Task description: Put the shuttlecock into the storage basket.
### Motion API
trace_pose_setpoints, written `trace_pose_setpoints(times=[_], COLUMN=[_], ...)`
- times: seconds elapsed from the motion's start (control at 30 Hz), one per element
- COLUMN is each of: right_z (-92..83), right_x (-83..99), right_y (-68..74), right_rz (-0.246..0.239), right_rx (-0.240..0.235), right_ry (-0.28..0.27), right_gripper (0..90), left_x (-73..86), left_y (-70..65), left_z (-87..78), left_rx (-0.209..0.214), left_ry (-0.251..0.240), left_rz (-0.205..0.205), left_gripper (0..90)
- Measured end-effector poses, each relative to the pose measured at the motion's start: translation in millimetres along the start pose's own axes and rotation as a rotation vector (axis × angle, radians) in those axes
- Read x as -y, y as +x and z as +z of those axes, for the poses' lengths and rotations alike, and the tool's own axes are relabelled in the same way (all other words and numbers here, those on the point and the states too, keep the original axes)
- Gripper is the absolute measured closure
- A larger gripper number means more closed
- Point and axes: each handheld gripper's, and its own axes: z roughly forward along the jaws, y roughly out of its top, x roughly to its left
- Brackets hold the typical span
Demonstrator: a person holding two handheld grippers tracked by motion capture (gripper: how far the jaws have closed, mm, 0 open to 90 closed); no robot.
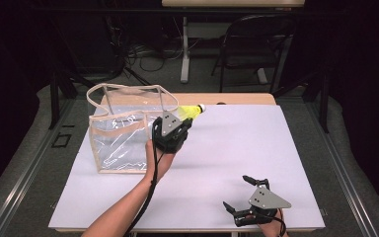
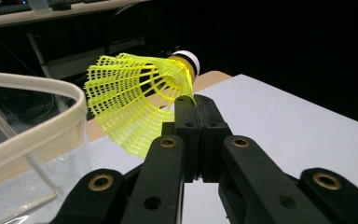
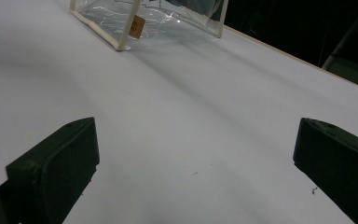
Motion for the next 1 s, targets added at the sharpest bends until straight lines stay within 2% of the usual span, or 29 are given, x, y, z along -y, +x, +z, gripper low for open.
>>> trace_pose_setpoints(times=[1.0], right_z=[0.4], right_x=[-0.1], right_y=[0.1], right_rz=[-0.001], right_rx=[-0.001], right_ry=[0.001], right_gripper=[0.0], left_x=[-34.0], left_y=[19.8], left_z=[-14.2], left_rx=[-0.038], left_ry=[-0.064], left_rz=[-0.003], left_gripper=[89.5])
